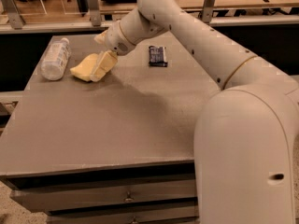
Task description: Move sponge near blue plastic bottle
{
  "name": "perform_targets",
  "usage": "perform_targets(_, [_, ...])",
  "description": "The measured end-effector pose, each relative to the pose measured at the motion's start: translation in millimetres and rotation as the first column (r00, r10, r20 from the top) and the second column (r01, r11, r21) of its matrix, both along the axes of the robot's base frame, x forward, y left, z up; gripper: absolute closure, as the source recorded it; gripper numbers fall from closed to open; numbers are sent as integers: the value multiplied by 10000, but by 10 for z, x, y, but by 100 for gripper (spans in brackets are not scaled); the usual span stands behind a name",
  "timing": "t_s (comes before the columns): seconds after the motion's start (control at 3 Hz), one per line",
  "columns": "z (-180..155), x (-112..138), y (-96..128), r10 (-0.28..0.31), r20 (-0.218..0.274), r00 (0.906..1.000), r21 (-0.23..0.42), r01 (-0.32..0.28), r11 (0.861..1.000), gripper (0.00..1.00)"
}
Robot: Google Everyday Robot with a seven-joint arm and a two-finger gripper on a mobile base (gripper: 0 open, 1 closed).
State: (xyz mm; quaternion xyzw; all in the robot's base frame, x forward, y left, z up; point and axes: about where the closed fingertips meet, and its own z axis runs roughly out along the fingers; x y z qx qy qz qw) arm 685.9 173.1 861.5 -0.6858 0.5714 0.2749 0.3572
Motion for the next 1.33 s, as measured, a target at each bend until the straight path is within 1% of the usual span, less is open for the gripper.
perform_targets(0.33, [50, -38, -30, 256, -94, 9996, 100, -255, 9996, 0])
perform_targets(0.67, [208, -92, -237, 93, 33, 10000, -40, -93, 9999, 0])
perform_targets(1.0, [423, -200, -612, -357, 374, 9987, -643, 380, 9972, 0])
perform_targets(1.33, [422, -200, -611, -355, 373, 9987, -643, 378, 9972, 0])
